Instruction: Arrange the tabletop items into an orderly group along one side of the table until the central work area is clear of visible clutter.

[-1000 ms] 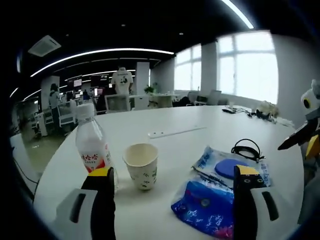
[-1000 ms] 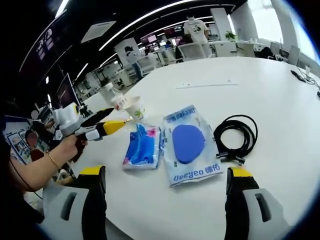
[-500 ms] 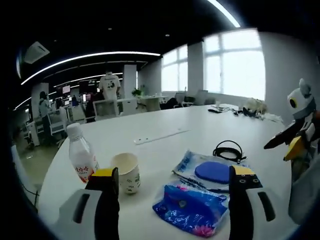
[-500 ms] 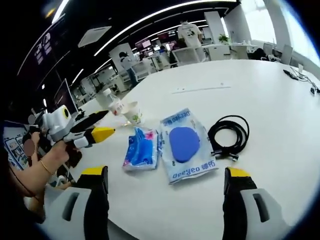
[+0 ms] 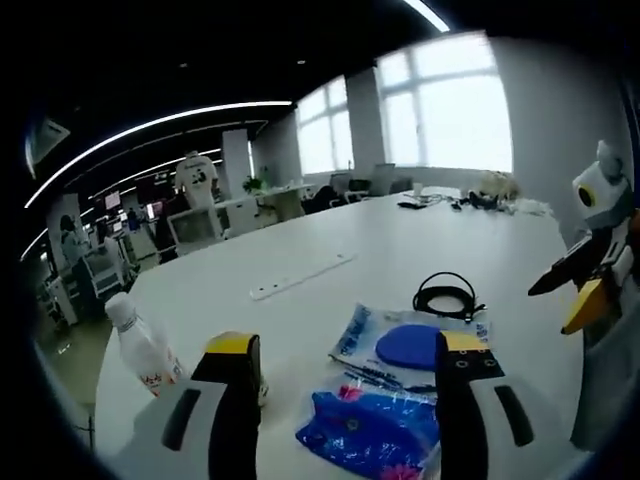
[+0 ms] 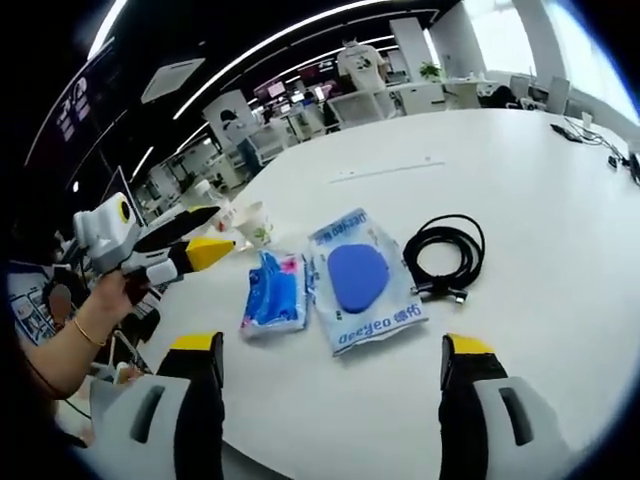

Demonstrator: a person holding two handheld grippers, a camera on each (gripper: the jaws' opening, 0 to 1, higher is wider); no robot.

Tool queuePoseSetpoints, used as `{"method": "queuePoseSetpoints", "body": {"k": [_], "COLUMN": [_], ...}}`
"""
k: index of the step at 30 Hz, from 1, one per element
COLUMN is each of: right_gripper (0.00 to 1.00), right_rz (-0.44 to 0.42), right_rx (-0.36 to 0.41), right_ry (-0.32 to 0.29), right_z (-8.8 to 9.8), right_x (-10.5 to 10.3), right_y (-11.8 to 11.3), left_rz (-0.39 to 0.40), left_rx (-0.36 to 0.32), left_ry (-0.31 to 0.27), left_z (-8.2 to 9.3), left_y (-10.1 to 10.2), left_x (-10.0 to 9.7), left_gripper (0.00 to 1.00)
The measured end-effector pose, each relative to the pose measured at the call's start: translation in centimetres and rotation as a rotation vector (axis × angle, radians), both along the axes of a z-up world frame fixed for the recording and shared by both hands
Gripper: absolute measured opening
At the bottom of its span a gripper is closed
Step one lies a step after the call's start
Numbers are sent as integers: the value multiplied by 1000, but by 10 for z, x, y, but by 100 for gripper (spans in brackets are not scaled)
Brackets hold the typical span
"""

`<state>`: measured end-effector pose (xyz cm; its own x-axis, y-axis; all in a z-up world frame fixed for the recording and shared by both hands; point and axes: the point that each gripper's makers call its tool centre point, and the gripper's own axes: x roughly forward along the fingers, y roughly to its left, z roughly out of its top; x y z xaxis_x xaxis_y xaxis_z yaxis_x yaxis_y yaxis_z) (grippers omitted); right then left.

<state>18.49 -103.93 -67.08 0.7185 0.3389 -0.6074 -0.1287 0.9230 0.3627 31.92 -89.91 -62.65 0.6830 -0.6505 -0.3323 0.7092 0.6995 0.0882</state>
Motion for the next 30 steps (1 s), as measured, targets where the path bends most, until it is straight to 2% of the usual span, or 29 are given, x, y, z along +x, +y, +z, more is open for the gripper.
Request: {"method": "queuePoseSetpoints", "body": {"k": [6,14,16,19,21,26,30], "right_gripper": [82,75,72,68,65,57,53], "right_rz": [-26,-75,-100,-129,-141,-159,-187], "right_rx": [1,4,11,15,13,14,38], "right_ry": [13,36,41,56,63,90,114], "right_z": [-8,-20,-23,-29,-33,-44,-53], "right_x": [1,5,6,8,8,10,11], "right_y": [1,-2,-4,-5,-5,0,1], "left_rz": [-4,-8,-8,-24,-24,-27,-32], "left_rx": [53,66,110,123,127,202,204], "left_ry": [2,27,24,16,36,67,72], "left_z": [-8,-21,-28,-34,-41,-63,-70], "left_y": [-6,-20,-21,-28,-31,-36,-43], "left_x": [10,20,24,30,35,46,55], "left_gripper": [55,48,45,44,42,40,38]}}
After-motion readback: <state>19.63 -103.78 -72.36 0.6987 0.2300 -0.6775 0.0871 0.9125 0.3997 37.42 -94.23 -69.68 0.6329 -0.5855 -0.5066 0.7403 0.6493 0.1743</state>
